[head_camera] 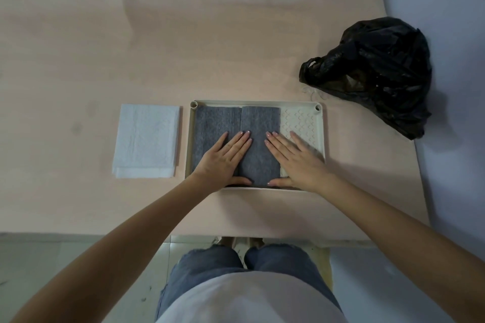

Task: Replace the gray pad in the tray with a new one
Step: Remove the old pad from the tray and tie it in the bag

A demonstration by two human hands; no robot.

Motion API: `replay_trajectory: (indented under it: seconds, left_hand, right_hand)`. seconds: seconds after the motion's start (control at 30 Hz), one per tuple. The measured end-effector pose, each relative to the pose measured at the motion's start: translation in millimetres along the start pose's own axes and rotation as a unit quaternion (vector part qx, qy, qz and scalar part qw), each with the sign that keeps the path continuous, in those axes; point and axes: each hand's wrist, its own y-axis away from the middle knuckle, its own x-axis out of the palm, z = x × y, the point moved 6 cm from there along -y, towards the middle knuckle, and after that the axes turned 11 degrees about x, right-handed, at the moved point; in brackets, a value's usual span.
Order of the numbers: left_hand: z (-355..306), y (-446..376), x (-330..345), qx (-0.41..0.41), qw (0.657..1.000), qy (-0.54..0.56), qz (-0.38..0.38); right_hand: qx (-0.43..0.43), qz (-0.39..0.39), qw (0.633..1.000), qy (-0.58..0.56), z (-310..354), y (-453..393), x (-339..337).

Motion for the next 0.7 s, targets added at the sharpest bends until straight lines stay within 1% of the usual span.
replay_trajectory:
  seconds: [0.07, 0.13, 0.2, 0.23, 0.27, 0.3, 0.33, 0.37, 0.4, 0.43, 0.5, 0.6, 0.67, 0.7]
  left_hand:
    - [-0.2, 1.6, 1.7, -0.006, 1.0, 0.01, 0.007]
    - [0.3, 3.8, 0.7, 0.0, 0.999, 0.051, 0.014]
    - [3.8, 8.5, -6.5, 0.002, 0.987, 0.159, 0.0]
    - [9.2, 11.3, -11.6, -0.016, 0.973, 0.23, -0.029]
    - [17.5, 15.5, -16.9, -0.052, 0.953, 0.29, -0.072]
    - [28.5, 20.8, -22.7, -0.101, 0.931, 0.326, -0.125]
    - [41.1, 27.2, -27.8, -0.156, 0.91, 0.342, -0.175]
    - [53.7, 33.4, -32.3, -0.211, 0.889, 0.347, -0.209]
    - [65.3, 37.9, -34.5, -0.261, 0.871, 0.353, -0.221]
    - [75.2, 40.5, -35.6, -0.3, 0.857, 0.359, -0.215]
    - [88.8, 38.6, -36.3, -0.339, 0.851, 0.363, -0.171]
    - [96.6, 33.1, -39.3, -0.355, 0.86, 0.346, -0.121]
    - [98.1, 32.2, -42.4, -0.369, 0.869, 0.313, -0.102]
    - [97.8, 30.7, -43.3, -0.373, 0.876, 0.292, -0.091]
  right_hand:
    - [-0.002, 0.008, 1.0, 0.001, 0.1, 0.9, -2.2]
    - [-0.005, 0.021, 1.0, 0.0, -0.2, 1.8, -4.3]
    - [-0.006, 0.019, 0.999, -0.028, 2.1, 2.8, -13.4]
    - [-0.003, 0.006, 0.998, -0.063, 5.0, 3.4, -23.7]
    - [0.0, -0.02, 0.994, -0.106, 9.7, 4.3, -37.3]
    - [-0.002, -0.066, 0.988, -0.139, 16.8, 4.2, -52.1]
    - [0.002, -0.13, 0.979, -0.159, 25.5, 3.1, -67.4]
    - [0.01, -0.184, 0.968, -0.171, 36.6, 1.4, -81.2]
    - [0.018, -0.203, 0.962, -0.182, 49.9, -2.3, -92.2]
    - [0.028, -0.187, 0.962, -0.197, 65.7, -8.2, -100.1]
    - [0.052, -0.125, 0.968, -0.212, 98.6, -23.4, -107.7]
    - [0.093, -0.069, 0.973, -0.202, 137.1, -39.8, -110.1]
    - [0.093, -0.07, 0.977, -0.179, 154.7, -43.6, -111.9]
    - [0.094, -0.057, 0.979, -0.173, 160.9, -44.8, -109.9]
